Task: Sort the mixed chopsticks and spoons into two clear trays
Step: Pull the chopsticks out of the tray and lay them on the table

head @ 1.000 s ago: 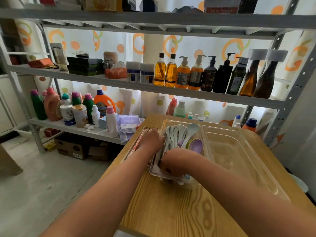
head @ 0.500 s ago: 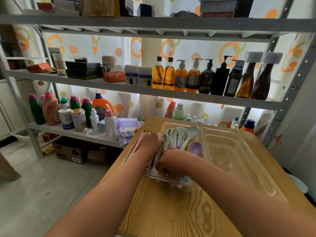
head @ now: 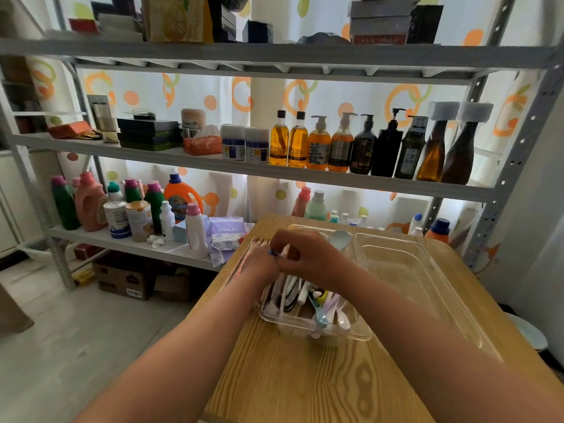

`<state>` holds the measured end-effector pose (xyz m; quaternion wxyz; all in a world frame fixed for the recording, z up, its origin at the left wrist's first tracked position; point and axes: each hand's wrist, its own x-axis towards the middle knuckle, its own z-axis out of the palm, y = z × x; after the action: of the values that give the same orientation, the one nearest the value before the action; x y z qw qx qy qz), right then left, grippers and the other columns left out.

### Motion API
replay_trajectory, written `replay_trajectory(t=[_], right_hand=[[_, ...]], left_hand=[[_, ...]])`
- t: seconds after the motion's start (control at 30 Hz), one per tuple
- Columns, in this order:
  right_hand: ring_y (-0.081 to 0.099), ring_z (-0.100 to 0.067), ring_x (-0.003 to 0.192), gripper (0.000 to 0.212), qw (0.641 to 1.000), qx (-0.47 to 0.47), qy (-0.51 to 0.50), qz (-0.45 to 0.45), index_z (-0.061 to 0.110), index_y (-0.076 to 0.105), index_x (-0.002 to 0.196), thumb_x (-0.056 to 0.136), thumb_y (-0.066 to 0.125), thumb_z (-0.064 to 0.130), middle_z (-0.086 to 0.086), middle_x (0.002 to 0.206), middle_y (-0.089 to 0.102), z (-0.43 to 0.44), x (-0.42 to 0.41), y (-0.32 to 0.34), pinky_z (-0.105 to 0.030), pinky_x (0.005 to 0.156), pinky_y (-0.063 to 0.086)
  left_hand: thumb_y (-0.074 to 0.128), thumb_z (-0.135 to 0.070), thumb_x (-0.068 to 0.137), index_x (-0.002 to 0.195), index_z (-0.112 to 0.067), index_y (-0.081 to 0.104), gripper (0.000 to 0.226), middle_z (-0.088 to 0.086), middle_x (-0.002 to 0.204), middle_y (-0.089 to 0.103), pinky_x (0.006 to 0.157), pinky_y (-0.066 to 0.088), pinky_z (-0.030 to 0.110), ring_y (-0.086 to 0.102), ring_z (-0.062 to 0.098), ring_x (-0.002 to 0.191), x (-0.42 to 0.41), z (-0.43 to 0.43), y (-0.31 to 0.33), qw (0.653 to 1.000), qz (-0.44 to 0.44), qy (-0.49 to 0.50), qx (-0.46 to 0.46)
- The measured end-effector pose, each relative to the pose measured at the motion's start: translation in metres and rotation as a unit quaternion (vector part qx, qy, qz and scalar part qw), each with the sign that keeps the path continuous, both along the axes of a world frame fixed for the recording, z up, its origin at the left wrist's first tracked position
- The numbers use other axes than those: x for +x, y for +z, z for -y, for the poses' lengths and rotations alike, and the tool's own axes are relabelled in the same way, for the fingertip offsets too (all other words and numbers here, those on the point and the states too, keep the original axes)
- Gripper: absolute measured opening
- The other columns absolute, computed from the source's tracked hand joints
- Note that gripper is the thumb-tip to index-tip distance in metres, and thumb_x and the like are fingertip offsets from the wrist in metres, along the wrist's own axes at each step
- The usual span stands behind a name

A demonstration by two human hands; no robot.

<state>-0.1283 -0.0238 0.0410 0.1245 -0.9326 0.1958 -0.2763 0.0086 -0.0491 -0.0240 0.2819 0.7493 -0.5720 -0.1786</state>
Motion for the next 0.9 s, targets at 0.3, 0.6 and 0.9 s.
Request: replay_trajectory(t=[0.3, 0.6, 0.9], right_hand=[[0.063, -0.010, 0.073, 0.024, 0.969, -0.022, -0.093, 0.227, 0.004, 0.044, 0.119, 0.097, 0.045, 0.014, -0.014, 0.094, 0.067, -0.005, 0.000, 0.005, -0.032, 0.077, 0.056], [0.057, -0.010, 0.081, 0.015, 0.975, -0.106, -0.033, 0.193, 0.001, 0.061, 0.102, 0.087, 0.060, 0.002, -0.012, 0.097, 0.062, -0.007, 0.005, 0.002, -0.011, 0.076, 0.049], [0.054, -0.003, 0.087, 0.022, 0.992, -0.078, 0.008, 0.102, 0.006, 0.064, 0.104, 0.082, 0.066, 0.003, -0.001, 0.104, 0.058, -0.006, 0.008, -0.015, -0.009, 0.079, 0.048]], left_hand=[[0.048, -0.042, 0.093, 0.100, -0.012, 0.069, 0.038, 0.004, 0.098, 0.068, 0.076, 0.045, 0.031, 0.063, 0.024, 0.096, 0.015, -0.003, 0.005, 0.997, 0.081, -0.016, -0.011], [0.037, -0.021, 0.099, 0.069, -0.014, 0.051, 0.035, -0.009, 0.040, 0.051, 0.051, 0.030, 0.023, 0.039, 0.010, 0.050, 0.011, -0.023, 0.041, 0.941, -0.329, -0.030, -0.069], [0.052, -0.025, 0.096, 0.078, -0.013, 0.058, 0.023, 0.006, 0.072, 0.054, 0.061, 0.042, 0.024, 0.051, 0.015, 0.064, 0.033, -0.025, 0.043, 0.930, -0.353, -0.086, -0.058]])
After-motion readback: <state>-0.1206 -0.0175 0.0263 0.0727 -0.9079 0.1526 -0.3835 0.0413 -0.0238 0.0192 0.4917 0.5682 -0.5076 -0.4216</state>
